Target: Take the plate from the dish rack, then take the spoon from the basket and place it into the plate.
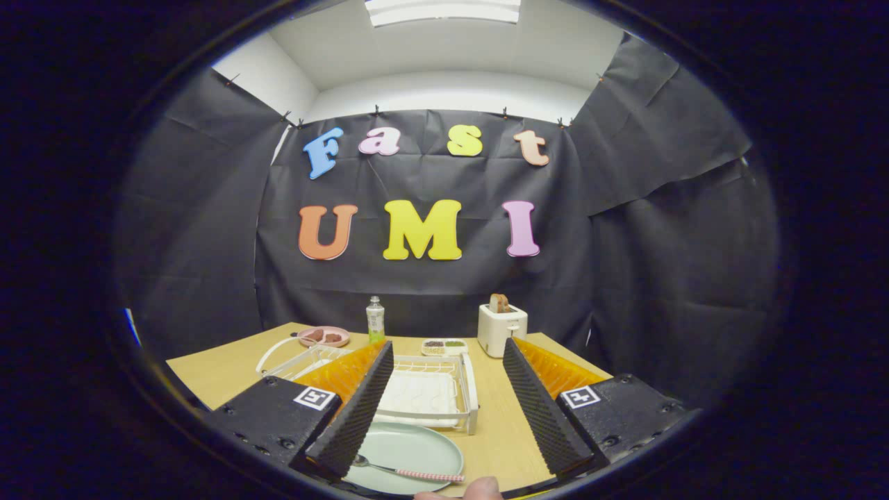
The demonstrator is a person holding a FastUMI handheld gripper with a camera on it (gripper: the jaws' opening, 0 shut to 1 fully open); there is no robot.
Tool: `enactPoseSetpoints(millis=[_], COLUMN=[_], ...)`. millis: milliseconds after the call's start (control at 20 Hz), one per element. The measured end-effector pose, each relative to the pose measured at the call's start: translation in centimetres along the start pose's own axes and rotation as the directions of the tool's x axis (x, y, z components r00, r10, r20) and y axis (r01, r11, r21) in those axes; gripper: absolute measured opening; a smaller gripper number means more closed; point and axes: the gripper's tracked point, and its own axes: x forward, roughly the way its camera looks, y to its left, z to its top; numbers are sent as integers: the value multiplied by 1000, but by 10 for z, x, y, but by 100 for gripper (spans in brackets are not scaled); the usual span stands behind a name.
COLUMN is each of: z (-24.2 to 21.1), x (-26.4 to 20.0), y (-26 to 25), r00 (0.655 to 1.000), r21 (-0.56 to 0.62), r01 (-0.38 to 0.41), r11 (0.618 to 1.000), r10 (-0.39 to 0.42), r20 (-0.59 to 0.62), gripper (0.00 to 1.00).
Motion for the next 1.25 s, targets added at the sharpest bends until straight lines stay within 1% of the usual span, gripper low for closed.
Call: enactPoseSetpoints(millis=[150,300,450,600,950,1150,1250], z=[-6,-10,-3,-3,5,10,13], x=[-3,-6,-8,-9,-11,-12,-13], y=[9,17,20,19,39,46,44], r00=[1000,1000,999,999,998,998,998], r21=[17,-45,-37,-54,-79,-69,-72], r01=[-7,-14,-7,2,-31,-40,-32], r11=[1000,999,999,999,996,997,997], r10=[7,14,9,1,34,44,36], r20=[0,13,42,52,45,47,50], gripper=[100,100,100,100,100,100,100])
